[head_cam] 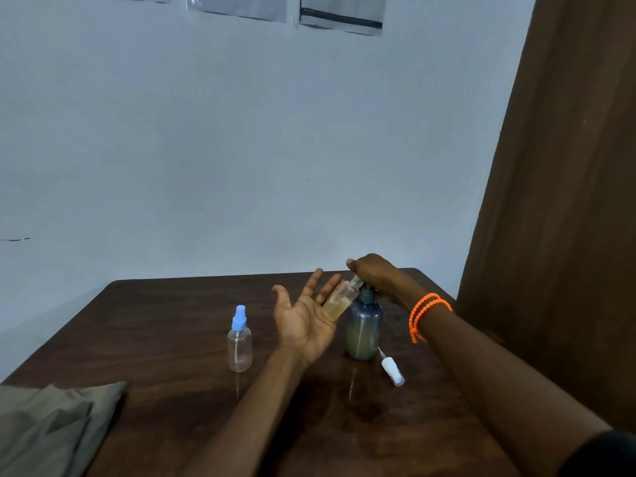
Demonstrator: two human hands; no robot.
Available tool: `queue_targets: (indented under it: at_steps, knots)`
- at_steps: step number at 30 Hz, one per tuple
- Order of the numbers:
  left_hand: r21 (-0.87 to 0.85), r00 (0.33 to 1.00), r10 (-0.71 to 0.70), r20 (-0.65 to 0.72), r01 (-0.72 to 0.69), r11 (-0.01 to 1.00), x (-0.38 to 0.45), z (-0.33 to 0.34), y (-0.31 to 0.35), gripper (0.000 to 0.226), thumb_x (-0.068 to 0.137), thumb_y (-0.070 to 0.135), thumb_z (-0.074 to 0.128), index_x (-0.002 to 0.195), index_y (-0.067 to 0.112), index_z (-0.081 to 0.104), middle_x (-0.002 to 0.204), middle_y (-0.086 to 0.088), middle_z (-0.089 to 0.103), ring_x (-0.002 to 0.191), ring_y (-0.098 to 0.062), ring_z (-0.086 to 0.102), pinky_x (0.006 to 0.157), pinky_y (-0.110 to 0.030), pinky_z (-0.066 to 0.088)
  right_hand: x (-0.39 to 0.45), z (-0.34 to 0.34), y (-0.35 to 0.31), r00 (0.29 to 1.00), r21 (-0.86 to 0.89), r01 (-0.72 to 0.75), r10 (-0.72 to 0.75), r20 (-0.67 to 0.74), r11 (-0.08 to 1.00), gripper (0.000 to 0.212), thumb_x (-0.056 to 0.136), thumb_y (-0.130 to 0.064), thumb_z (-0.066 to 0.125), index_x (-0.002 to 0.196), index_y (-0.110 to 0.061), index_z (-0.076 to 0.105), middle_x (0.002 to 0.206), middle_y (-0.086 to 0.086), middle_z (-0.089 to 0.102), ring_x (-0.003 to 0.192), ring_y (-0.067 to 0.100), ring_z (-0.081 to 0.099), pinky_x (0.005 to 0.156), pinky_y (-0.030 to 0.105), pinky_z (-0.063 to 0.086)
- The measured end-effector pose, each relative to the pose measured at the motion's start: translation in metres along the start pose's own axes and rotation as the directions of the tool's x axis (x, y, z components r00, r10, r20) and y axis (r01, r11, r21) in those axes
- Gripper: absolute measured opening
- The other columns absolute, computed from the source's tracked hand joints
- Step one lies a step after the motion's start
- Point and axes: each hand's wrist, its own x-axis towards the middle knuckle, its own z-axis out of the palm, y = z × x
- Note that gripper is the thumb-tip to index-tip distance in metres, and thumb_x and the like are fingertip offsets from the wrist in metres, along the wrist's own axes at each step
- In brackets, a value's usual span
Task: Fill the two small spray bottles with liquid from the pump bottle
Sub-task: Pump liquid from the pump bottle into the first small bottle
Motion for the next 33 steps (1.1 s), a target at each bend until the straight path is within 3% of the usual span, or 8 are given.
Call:
queue_targets:
  at_steps: [3, 8, 10, 14, 20, 26, 33]
  knots:
    - [-0.01, 1.0, -0.002, -0.007, 0.002, 1.0, -0.001, -0.002, 0.0, 0.093, 0.092, 0.081, 0.025, 0.146, 0.009, 0.051, 0.137, -0.027, 0.061, 0.131, -0.042, 0.057, 0.112, -0.057, 0.042, -0.001, 0.003, 0.006, 1.0, -0.026, 0.01, -0.01, -0.027, 1.0, 0.027, 0.097, -0.02, 0.048, 0.071, -0.012, 0.045, 0.07, 0.007, 0.049, 0.061, 0.019, 0.045, 0.054, 0.028, 0.036]
    - [0.002, 1.0, -0.003, -0.003, 0.003, 1.0, -0.003, -0.002, 0.0, 0.093, 0.092, 0.081, 0.024, 0.146, 0.01, 0.051, 0.139, -0.026, 0.061, 0.132, -0.042, 0.056, 0.116, -0.056, 0.037, -0.012, -0.005, -0.005, 0.999, -0.1, 0.029, -0.031, -0.015, 0.995, 0.022, 0.098, -0.009, 0.043, 0.077, -0.008, 0.047, 0.091, 0.015, 0.052, 0.084, 0.029, 0.053, 0.072, 0.038, 0.049]
    - [0.001, 1.0, -0.001, 0.003, 0.001, 1.0, -0.002, -0.003, 0.001, 0.093, 0.092, 0.081, 0.024, 0.146, 0.011, 0.051, 0.139, -0.025, 0.061, 0.131, -0.042, 0.057, 0.116, -0.055, 0.039, -0.009, -0.006, -0.006, 0.998, -0.137, 0.05, -0.053, -0.017, 0.989, 0.023, 0.099, -0.015, 0.043, 0.076, -0.009, 0.046, 0.086, 0.012, 0.053, 0.079, 0.026, 0.051, 0.065, 0.033, 0.044]
    - [-0.007, 1.0, -0.001, -0.007, 0.001, 1.0, -0.001, -0.003, 0.0, 0.092, 0.092, 0.08, 0.025, 0.145, 0.01, 0.052, 0.138, -0.026, 0.062, 0.131, -0.042, 0.058, 0.117, -0.057, 0.037, -0.004, 0.002, 0.0, 1.0, -0.117, 0.026, -0.027, -0.008, 0.993, 0.025, 0.099, -0.018, 0.045, 0.075, -0.01, 0.049, 0.088, 0.014, 0.055, 0.081, 0.027, 0.053, 0.07, 0.036, 0.044]
    - [0.003, 1.0, -0.006, -0.013, 0.006, 1.0, -0.001, -0.001, -0.002, 0.092, 0.092, 0.08, 0.025, 0.146, 0.01, 0.051, 0.138, -0.026, 0.062, 0.133, -0.043, 0.055, 0.117, -0.055, 0.037, -0.002, -0.002, -0.004, 1.0, -0.081, -0.012, 0.013, 0.009, 0.997, 0.022, 0.094, -0.028, 0.049, 0.083, -0.01, 0.056, 0.091, 0.014, 0.063, 0.081, 0.028, 0.06, 0.074, 0.04, 0.052]
    - [-0.013, 1.0, -0.004, -0.013, 0.004, 1.0, 0.002, -0.003, 0.0, 0.092, 0.092, 0.081, 0.025, 0.145, 0.01, 0.053, 0.137, -0.026, 0.062, 0.132, -0.042, 0.056, 0.114, -0.057, 0.04, -0.001, 0.002, 0.008, 1.0, 0.058, -0.001, 0.001, 0.0, 0.998, 0.028, 0.099, -0.023, 0.05, 0.074, -0.011, 0.049, 0.071, 0.006, 0.052, 0.064, 0.019, 0.048, 0.059, 0.03, 0.038]
    - [-0.001, 1.0, -0.007, -0.013, 0.007, 1.0, -0.003, 0.0, -0.002, 0.093, 0.092, 0.081, 0.024, 0.146, 0.01, 0.051, 0.141, -0.026, 0.058, 0.134, -0.043, 0.055, 0.109, -0.054, 0.045, 0.0, -0.004, -0.003, 1.0, -0.013, -0.008, 0.008, 0.021, 1.0, 0.023, 0.098, -0.026, 0.049, 0.081, -0.011, 0.051, 0.083, 0.011, 0.057, 0.073, 0.024, 0.053, 0.066, 0.033, 0.045]
